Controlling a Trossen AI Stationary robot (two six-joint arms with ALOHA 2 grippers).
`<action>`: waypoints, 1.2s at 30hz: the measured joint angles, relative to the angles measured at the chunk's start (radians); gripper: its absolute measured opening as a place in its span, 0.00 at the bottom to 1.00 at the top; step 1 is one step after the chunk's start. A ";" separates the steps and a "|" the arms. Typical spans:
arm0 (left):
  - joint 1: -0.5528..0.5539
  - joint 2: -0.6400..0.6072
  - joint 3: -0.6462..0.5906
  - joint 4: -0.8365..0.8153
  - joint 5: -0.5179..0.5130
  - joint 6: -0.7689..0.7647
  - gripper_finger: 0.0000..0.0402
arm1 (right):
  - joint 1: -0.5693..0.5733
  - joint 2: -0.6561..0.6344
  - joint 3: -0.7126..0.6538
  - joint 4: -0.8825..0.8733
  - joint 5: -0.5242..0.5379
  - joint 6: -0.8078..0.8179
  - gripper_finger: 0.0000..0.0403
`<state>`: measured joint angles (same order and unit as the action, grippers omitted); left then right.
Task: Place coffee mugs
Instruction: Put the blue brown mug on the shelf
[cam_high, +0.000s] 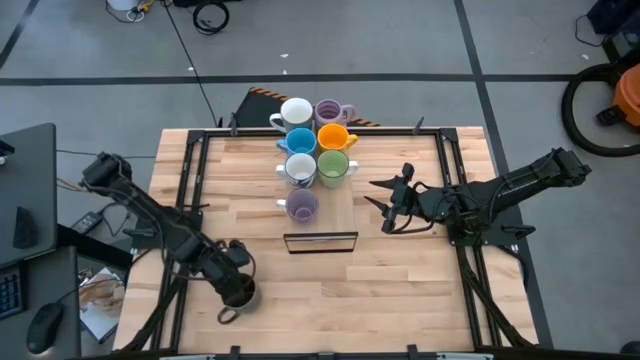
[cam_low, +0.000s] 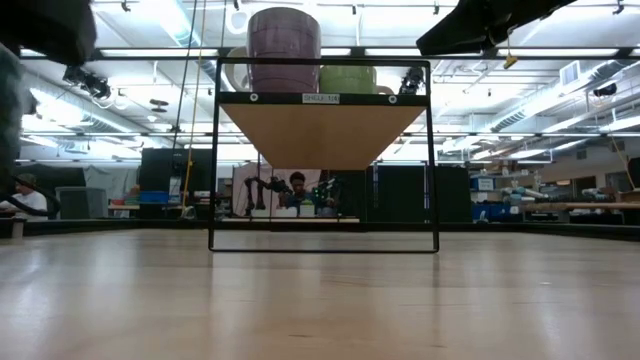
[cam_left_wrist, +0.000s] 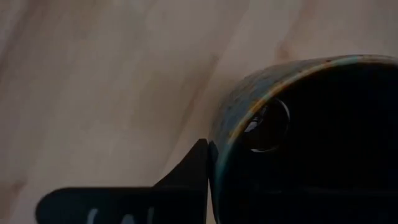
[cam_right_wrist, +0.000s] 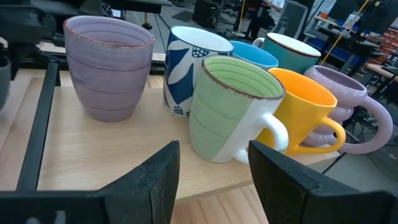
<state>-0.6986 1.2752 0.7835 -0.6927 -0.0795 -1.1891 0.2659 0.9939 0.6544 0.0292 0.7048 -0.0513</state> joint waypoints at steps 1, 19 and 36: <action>0.010 0.007 0.006 -0.009 0.000 0.004 0.10 | 0.000 0.000 0.000 0.000 0.000 0.000 0.49; 0.276 0.319 0.404 -0.022 0.090 0.463 0.10 | 0.034 0.000 0.000 -0.024 -0.002 0.015 0.49; 0.359 0.540 0.601 -0.130 0.163 0.628 0.11 | 0.119 0.000 0.000 -0.095 0.009 0.086 0.49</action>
<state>-0.3394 1.8149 1.3849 -0.8231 0.0835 -0.5612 0.3852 0.9939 0.6544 -0.0658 0.7136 0.0350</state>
